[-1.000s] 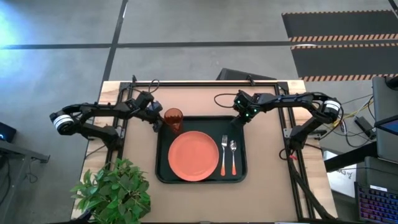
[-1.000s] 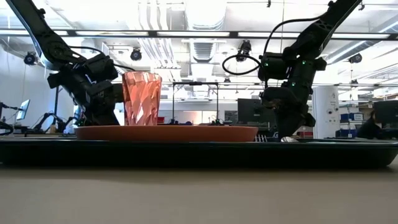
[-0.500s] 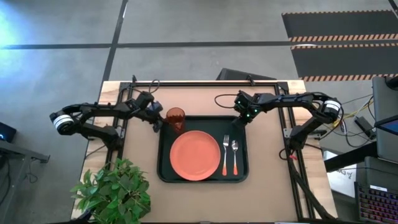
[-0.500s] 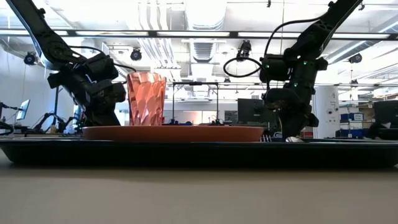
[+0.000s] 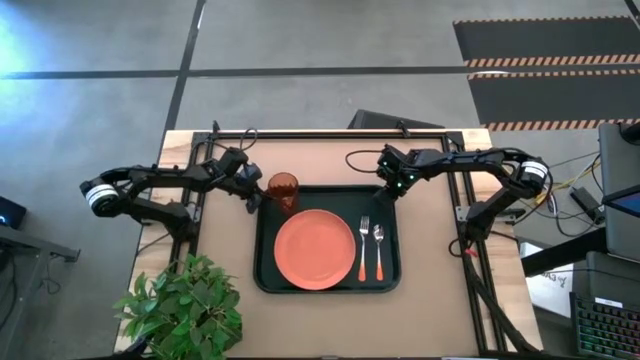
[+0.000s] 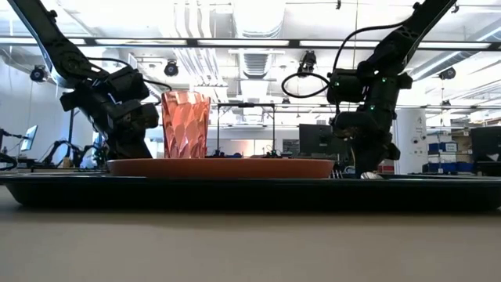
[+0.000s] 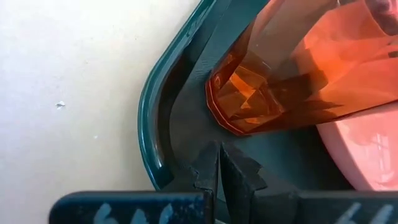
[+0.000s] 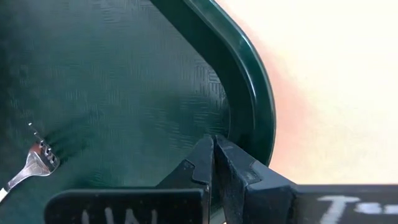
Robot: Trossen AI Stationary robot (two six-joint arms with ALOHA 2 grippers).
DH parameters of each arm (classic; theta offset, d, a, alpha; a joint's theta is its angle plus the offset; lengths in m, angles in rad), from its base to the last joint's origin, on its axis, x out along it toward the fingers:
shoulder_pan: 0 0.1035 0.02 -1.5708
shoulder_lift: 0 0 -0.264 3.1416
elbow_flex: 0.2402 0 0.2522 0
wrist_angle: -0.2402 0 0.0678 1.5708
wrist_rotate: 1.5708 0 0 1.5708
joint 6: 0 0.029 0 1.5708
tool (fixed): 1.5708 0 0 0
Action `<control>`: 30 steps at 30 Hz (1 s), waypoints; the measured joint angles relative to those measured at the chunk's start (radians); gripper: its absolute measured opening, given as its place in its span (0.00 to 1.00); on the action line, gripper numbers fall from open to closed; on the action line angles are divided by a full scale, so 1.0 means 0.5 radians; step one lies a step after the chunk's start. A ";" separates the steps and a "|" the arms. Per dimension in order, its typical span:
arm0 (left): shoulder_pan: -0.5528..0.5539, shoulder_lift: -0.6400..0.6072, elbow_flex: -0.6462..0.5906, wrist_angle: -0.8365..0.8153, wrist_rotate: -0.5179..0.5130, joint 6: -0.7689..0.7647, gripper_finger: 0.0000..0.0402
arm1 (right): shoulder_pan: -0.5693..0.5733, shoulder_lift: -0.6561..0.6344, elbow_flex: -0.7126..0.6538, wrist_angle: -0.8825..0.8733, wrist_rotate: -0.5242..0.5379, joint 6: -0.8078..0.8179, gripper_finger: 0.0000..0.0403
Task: Pick and place plate/cup/fork/spoon on tray
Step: Adjust the black table tray, then return to Home Position
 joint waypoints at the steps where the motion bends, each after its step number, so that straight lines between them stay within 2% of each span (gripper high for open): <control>1: 0.000 0.000 0.000 0.001 0.000 0.004 0.00 | 0.000 -0.002 0.000 0.005 -0.007 -0.016 0.02; 7: 0.001 -0.034 0.000 0.001 0.000 0.054 0.00 | 0.039 -0.088 0.085 0.024 -0.060 -0.094 0.02; 11: 0.001 -0.142 -0.001 -0.028 0.012 0.054 0.00 | 0.036 -0.175 0.151 0.014 -0.053 -0.121 0.02; 14: 0.002 -0.288 -0.001 -0.080 0.157 0.054 0.00 | 0.052 -0.272 0.206 0.023 -0.062 -0.155 0.02; 18: 0.002 -0.574 0.002 -0.196 0.432 0.054 0.00 | 0.107 -0.401 0.306 0.024 -0.062 -0.275 0.02; 23: 0.001 -1.056 0.019 -0.238 0.718 0.038 0.00 | 0.220 -0.559 0.458 0.147 -0.067 -0.510 0.02; 30: 0.001 -1.769 0.116 -0.245 0.773 -0.198 0.00 | 0.336 -0.723 0.653 0.248 -0.069 -0.731 0.02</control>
